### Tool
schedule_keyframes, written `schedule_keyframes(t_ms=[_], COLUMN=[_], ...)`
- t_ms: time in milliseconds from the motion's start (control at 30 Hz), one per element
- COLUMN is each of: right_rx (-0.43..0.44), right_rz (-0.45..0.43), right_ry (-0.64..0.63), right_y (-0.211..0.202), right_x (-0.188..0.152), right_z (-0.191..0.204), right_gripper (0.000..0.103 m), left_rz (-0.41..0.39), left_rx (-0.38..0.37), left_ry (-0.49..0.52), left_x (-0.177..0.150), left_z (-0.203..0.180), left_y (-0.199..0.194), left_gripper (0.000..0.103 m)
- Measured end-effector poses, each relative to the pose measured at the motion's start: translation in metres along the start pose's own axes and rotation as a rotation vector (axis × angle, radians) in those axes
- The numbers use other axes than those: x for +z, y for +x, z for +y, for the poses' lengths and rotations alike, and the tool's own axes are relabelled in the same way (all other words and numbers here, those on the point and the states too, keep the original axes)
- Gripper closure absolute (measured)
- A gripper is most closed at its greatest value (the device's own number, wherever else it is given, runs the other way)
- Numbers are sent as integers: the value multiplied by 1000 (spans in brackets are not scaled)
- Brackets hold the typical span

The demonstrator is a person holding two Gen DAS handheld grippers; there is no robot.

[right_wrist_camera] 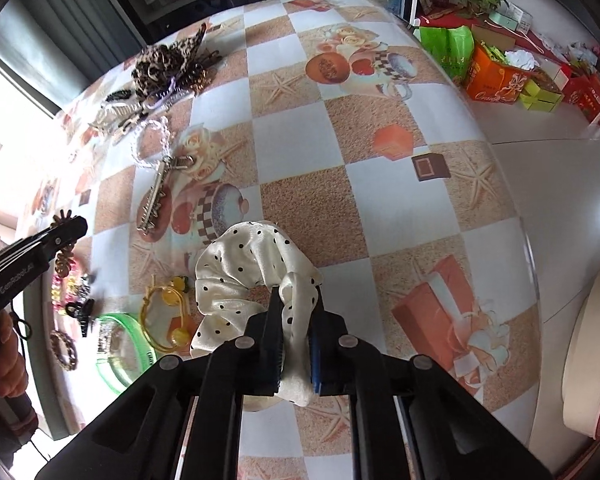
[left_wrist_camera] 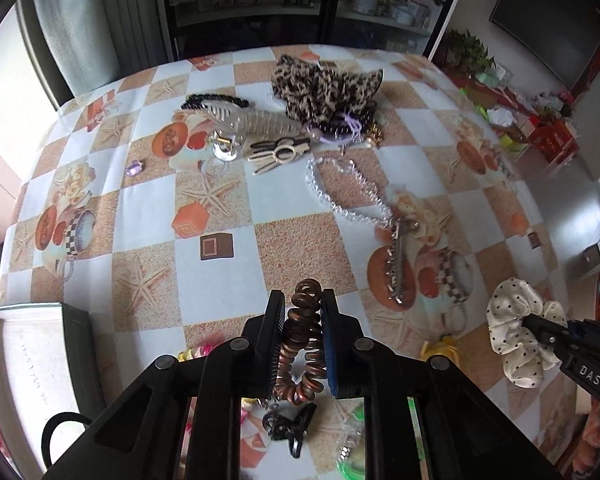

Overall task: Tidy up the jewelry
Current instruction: 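Carry the hair tie and scrunchie to the white tray and release both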

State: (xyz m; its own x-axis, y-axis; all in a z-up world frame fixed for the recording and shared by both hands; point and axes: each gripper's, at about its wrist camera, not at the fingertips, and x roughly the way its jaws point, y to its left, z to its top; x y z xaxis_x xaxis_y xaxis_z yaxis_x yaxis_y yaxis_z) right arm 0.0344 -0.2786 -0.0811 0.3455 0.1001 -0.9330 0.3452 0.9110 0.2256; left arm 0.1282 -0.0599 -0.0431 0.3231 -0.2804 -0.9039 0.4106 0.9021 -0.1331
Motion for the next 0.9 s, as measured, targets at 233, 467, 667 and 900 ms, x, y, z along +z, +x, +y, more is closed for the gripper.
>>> schedule_keyframes(t_ms=[233, 467, 667, 900], right_rx=[34, 93, 146, 226], right_rz=[-33, -53, -46, -17], right_ry=[-26, -101, -195, -305], right_y=[-26, -43, -45, -45], right_x=[11, 16, 11, 0], right_z=[13, 61, 125, 212], right_gripper=[92, 92, 92, 92], left_rz=[-66, -108, -132, -136], left_rx=[-1, 42, 108, 181], left_ry=[-74, -163, -243, -352], left_x=[-13, -36, -59, -94], left_z=[16, 57, 105, 168], left_y=[-45, -79, -103, -119], left_gripper=[82, 82, 82, 82])
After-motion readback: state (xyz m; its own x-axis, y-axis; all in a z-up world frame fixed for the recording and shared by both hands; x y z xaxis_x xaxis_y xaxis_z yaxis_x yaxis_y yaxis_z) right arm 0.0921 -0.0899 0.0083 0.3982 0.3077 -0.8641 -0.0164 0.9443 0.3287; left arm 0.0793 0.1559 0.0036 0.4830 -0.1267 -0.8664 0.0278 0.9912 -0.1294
